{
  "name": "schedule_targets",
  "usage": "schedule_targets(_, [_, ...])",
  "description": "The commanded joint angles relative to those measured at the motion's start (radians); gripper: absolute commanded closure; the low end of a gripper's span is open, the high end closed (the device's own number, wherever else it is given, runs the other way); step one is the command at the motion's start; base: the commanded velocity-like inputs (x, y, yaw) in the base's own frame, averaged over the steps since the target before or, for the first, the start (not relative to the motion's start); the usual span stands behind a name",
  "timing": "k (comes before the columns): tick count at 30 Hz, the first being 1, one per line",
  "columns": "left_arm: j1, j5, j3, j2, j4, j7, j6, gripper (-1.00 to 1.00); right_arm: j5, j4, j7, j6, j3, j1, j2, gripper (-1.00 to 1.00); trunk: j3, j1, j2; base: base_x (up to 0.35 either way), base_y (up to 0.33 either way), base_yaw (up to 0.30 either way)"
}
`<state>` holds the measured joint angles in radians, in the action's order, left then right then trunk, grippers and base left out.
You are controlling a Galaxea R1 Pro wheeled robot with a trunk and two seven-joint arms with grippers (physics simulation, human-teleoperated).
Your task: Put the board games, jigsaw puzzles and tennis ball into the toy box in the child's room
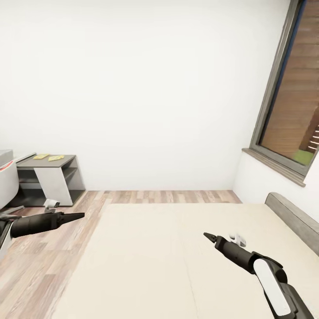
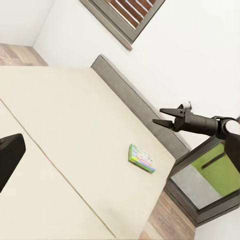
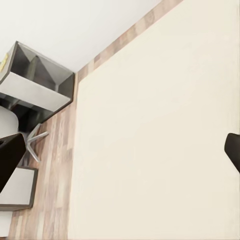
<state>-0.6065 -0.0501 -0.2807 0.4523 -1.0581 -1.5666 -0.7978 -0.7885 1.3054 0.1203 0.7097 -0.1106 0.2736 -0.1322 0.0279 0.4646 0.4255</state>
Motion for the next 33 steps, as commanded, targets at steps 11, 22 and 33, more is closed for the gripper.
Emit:
schedule_targets(11, [-0.001, 0.001, 0.0, 0.0, 0.0, -0.004, -0.011, -1.0, 0.003, 0.0, 0.005, 0.005, -0.003, 0.001, 0.0, -1.0, 0.002, 0.001, 0.002, 0.0, -0.3, 0.0])
schedule_targets(22, [-0.001, 0.001, 0.0, 0.0, 0.0, -0.004, -0.011, -1.0, 0.003, 0.0, 0.005, 0.005, -0.002, 0.001, 0.0, -1.0, 0.002, 0.001, 0.002, 0.0, -0.3, 0.0])
schedule_targets(33, [-0.001, 0.001, 0.0, 0.0, 0.0, -0.004, -0.011, -1.0, 0.003, 0.0, 0.005, 0.005, -0.002, 0.001, 0.0, -1.0, 0.002, 0.001, 0.002, 0.0, -0.3, 0.0])
